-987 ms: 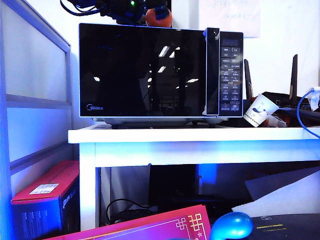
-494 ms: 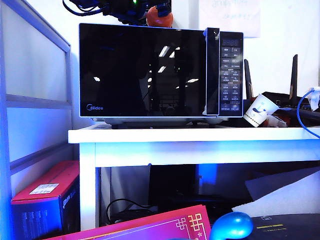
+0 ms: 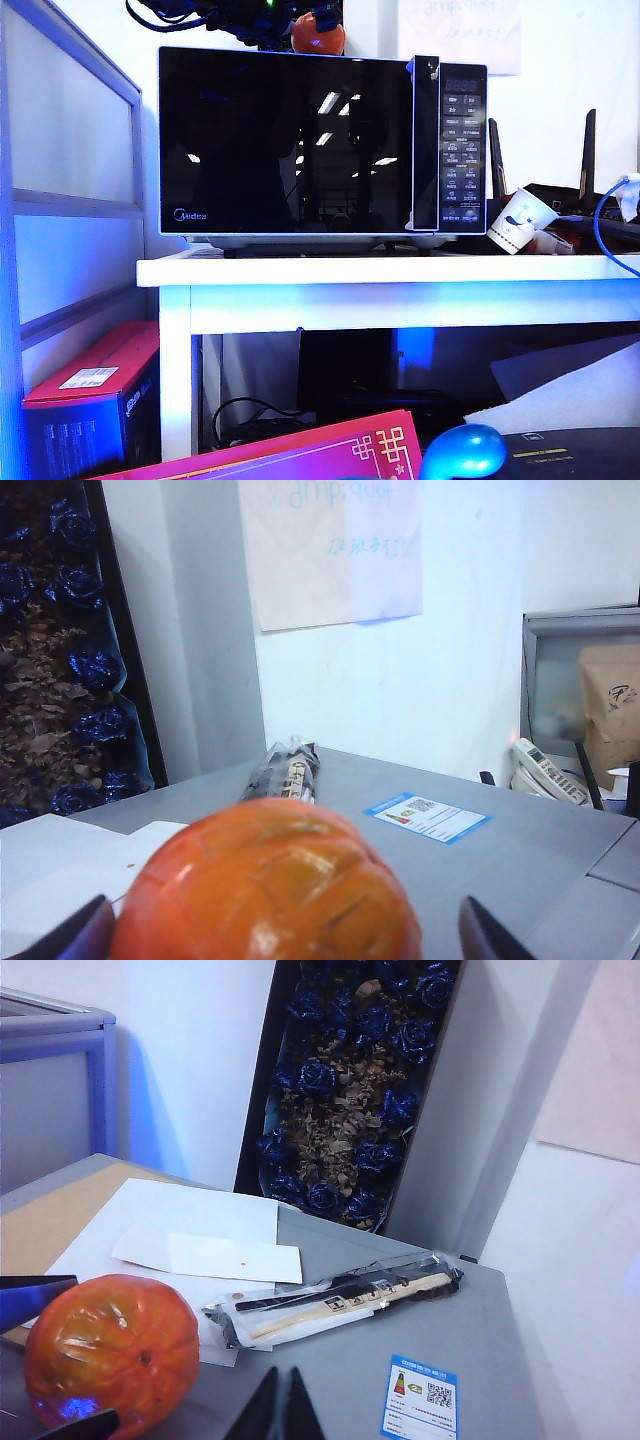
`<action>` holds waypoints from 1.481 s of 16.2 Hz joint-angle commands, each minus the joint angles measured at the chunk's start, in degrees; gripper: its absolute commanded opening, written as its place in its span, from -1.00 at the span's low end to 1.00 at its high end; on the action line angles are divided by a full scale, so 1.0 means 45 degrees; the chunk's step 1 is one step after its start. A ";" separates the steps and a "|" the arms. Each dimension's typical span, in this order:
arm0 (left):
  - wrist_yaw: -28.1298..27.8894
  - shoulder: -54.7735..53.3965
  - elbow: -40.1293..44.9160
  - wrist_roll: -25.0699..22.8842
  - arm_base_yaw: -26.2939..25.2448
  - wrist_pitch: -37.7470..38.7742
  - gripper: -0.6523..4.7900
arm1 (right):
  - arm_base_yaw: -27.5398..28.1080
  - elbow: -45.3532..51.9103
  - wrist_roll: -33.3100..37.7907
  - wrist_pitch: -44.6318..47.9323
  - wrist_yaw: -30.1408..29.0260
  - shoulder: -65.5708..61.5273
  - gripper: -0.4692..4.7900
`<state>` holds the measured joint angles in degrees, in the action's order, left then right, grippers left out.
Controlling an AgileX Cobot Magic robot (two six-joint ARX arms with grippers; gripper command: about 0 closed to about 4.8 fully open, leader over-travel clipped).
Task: Open the microwave door, place the orange inside the microwave, then close the microwave door.
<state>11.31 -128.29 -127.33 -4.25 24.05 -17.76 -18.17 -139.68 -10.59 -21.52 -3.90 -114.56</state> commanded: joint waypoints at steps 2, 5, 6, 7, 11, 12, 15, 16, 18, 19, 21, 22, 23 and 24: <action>-0.0034 0.0000 -0.0058 0.0034 0.0039 0.0117 0.28 | -0.0010 -0.0063 -0.0034 0.0160 -0.0015 0.0068 -0.84; -0.0024 0.0000 -0.0058 0.0029 0.0039 0.0112 0.27 | -0.0010 -0.0063 -0.0034 0.0160 -0.0019 0.0068 -0.84; -0.0015 0.0000 -0.0058 0.0029 0.0039 0.0112 0.27 | -0.0010 -0.0063 -0.0039 0.0160 -0.0015 0.0068 -0.84; -0.0010 0.0005 -0.0058 -0.0019 0.0039 -0.0005 0.27 | -0.0010 -0.0063 -0.0039 0.0160 -0.0015 0.0068 -0.84; 0.0330 0.0078 -0.0063 0.0039 0.0102 -0.0282 0.27 | 0.0024 -0.0063 -0.0087 0.0146 0.0131 0.0068 -0.84; 0.0355 0.0155 -0.0068 0.0039 0.0107 -0.0117 0.27 | 0.0141 -0.0063 -0.0087 0.0107 0.0136 0.0068 -0.84; 0.0345 0.0568 -0.0083 0.0024 0.0107 0.0612 0.27 | 0.0330 -0.0063 -0.0083 -0.0146 0.0219 0.0068 -0.84; 0.0345 0.0782 -0.0083 0.0024 0.0102 0.0996 0.27 | 0.0437 -0.0063 -0.0083 -0.0306 0.0219 0.0068 -0.84; 0.0345 0.1253 -0.0083 -0.0010 0.0102 0.1671 0.27 | 0.0447 -0.0063 -0.0083 -0.0568 0.0228 0.0068 -0.84; 0.0355 0.1399 -0.0087 -0.0010 0.0107 0.1894 0.27 | 0.0447 -0.0063 -0.0087 -0.0607 0.0223 0.0073 -0.84; 0.0447 0.1962 -0.0097 -0.0005 0.0107 0.3079 0.27 | 0.0442 -0.0092 -0.0432 -0.0850 0.0223 0.0102 -0.84; 0.0457 0.2263 -0.0097 -0.0005 0.0107 0.3881 0.27 | 0.0447 -0.0121 -0.0427 -0.0981 0.0223 0.0155 -0.84; 0.0452 0.2652 -0.0097 -0.0005 0.0107 0.4896 0.27 | 0.0447 -0.0121 -0.0427 -0.1180 0.0223 0.0277 -0.84; 0.0461 0.2973 -0.0097 -0.0005 0.0107 0.5697 0.27 | 0.0447 -0.0121 -0.0423 -0.1370 0.0228 0.0398 -0.84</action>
<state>13.02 -116.40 -127.42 -4.27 24.40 4.32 -16.08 -139.79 -12.36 -27.53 -2.96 -114.06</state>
